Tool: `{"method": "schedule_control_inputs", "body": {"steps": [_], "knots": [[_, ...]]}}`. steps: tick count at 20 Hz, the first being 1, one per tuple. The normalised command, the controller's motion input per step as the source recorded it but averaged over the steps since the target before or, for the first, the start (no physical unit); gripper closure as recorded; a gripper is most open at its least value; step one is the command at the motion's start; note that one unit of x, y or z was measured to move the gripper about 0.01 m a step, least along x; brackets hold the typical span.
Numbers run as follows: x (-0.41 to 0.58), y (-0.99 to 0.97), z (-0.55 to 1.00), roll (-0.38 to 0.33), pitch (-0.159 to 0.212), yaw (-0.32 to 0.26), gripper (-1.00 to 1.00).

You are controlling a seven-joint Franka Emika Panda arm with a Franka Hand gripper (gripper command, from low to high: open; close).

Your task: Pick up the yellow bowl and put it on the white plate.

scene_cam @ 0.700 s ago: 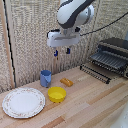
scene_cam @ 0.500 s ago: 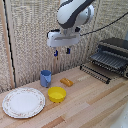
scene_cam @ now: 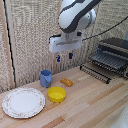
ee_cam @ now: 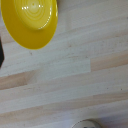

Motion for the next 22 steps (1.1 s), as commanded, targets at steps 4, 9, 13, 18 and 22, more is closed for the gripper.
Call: {"method": "schedule_control_inputs", "body": {"steps": [4,9,13,18,22], "knots": [[0.000,0.12,-0.48,-0.073,0.073,0.004,-1.00],[-0.038,0.18,-0.49,-0.077,0.095,0.000,-1.00],[-0.114,0.19,-0.48,-0.062,0.096,0.003,-1.00],[-0.118,0.19,-0.50,-0.068,0.061,0.010,-1.00],[-0.027,0.16,-0.50,-0.073,0.000,0.025,-1.00]]}}
